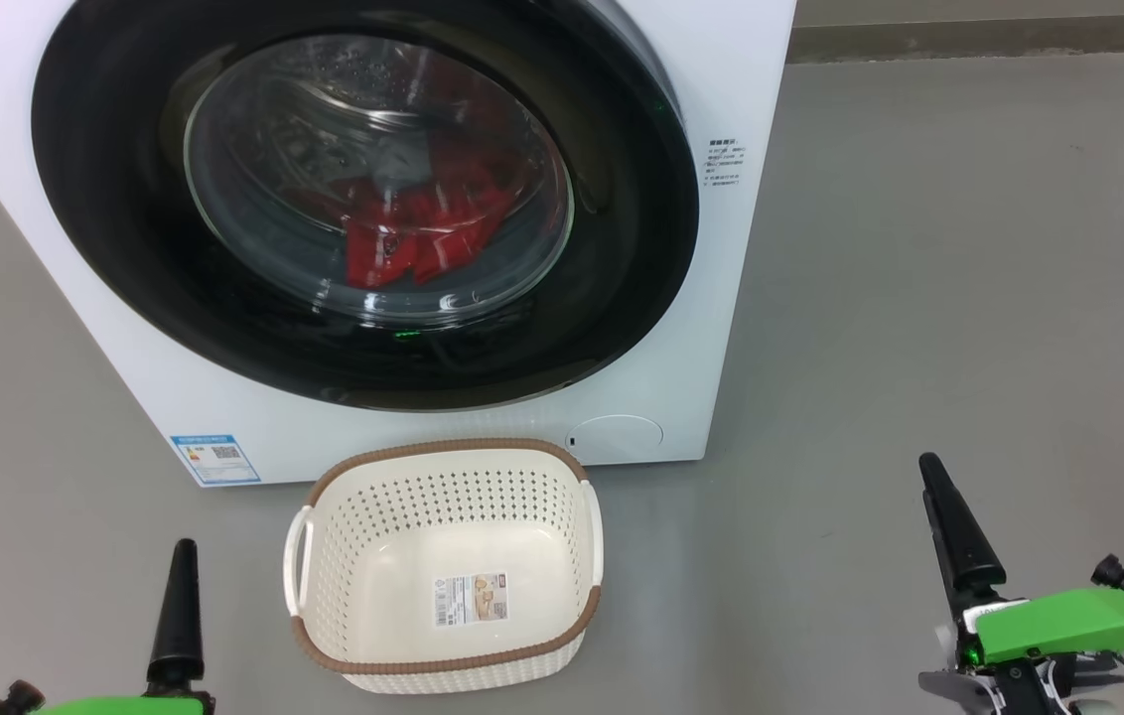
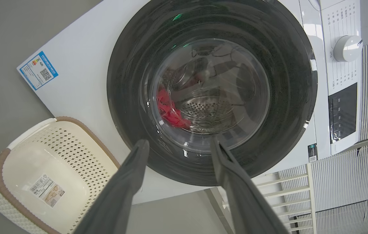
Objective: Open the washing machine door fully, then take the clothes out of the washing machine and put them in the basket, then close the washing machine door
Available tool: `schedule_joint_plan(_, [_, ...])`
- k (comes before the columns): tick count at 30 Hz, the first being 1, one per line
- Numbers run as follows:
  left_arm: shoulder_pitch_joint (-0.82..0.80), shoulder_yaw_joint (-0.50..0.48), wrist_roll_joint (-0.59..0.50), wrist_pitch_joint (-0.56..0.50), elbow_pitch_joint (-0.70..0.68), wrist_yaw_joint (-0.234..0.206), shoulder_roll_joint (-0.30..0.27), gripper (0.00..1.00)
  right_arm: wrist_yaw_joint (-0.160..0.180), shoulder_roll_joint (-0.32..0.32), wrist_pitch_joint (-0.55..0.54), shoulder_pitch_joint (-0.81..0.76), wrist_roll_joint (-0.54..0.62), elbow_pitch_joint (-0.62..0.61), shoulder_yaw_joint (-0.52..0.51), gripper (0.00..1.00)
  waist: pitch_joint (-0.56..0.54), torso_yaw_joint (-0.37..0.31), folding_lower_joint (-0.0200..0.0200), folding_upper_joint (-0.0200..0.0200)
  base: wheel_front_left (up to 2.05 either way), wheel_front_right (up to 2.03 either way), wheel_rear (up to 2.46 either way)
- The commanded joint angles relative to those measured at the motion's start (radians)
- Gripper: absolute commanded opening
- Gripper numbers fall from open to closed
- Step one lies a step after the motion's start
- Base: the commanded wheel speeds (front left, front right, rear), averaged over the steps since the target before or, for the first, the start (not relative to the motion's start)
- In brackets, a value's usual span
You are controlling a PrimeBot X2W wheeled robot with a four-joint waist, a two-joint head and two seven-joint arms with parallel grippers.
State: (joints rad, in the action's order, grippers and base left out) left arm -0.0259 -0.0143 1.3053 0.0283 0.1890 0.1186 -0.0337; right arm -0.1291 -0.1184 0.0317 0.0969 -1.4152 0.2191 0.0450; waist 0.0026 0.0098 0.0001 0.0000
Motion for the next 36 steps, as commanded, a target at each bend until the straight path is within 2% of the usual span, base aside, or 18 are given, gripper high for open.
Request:
schedule_joint_plan(1, [-0.033,-0.011,-0.027,0.010,-0.036,0.005,-0.021,1.00,-0.001,-0.014,0.009,0.051,0.028,-0.030,0.013,1.00,0.000,0.000,-0.0001,0.0000,0.00,0.00,0.00])
schedule_joint_plan(25, [-0.027,0.004,-0.505,0.081,-0.063,0.007,-0.029,1.00,-0.001,-0.018,0.080,0.072,0.514,-0.051,0.063,1.00,-0.001,0.003,-0.0001,0.0000,0.00,0.00,0.00])
schedule_joint_plan(36, [-0.024,0.007,-0.626,0.110,-0.059,0.008,-0.029,1.00,-0.001,-0.028,0.109,0.084,0.649,-0.045,0.085,1.00,-0.002,0.005,-0.0001,0.0000,0.00,0.00,0.00])
